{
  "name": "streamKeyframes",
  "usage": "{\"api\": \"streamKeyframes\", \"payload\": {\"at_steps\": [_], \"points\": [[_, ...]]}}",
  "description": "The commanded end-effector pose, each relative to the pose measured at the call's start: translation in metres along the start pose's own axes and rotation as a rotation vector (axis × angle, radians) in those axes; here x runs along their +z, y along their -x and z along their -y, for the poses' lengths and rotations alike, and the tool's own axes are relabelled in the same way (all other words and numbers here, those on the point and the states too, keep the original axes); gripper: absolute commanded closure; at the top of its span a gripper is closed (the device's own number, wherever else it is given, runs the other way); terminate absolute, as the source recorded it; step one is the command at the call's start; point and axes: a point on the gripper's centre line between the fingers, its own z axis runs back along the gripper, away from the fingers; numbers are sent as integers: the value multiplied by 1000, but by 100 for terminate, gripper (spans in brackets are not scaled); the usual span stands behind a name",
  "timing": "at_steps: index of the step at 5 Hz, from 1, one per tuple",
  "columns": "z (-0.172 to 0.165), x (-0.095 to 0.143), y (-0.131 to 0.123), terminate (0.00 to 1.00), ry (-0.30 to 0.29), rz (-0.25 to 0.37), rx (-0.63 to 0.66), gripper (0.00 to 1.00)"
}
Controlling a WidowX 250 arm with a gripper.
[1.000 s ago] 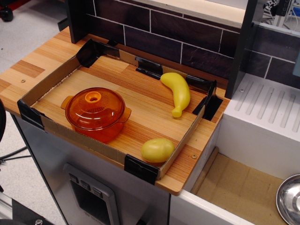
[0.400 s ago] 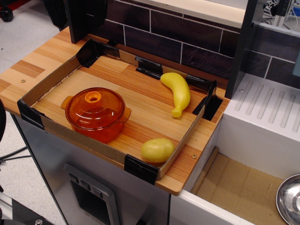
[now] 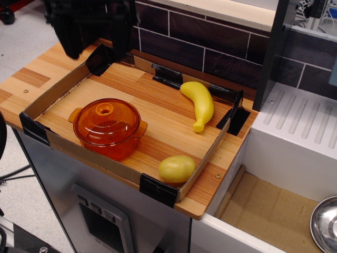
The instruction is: Take lid off pot
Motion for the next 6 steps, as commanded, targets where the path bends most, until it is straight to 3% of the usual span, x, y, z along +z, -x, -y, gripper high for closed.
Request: {"api": "streamKeyframes", "payload": {"at_steps": [1, 3, 5, 6], "points": [[-2, -11, 3, 0, -41, 220, -22, 0], [-9, -26, -14, 0, -75, 244, 5, 0], [-15, -40, -9, 0, -84, 139, -30, 0], [-17, -47, -5, 0, -99, 147, -40, 0]]}}
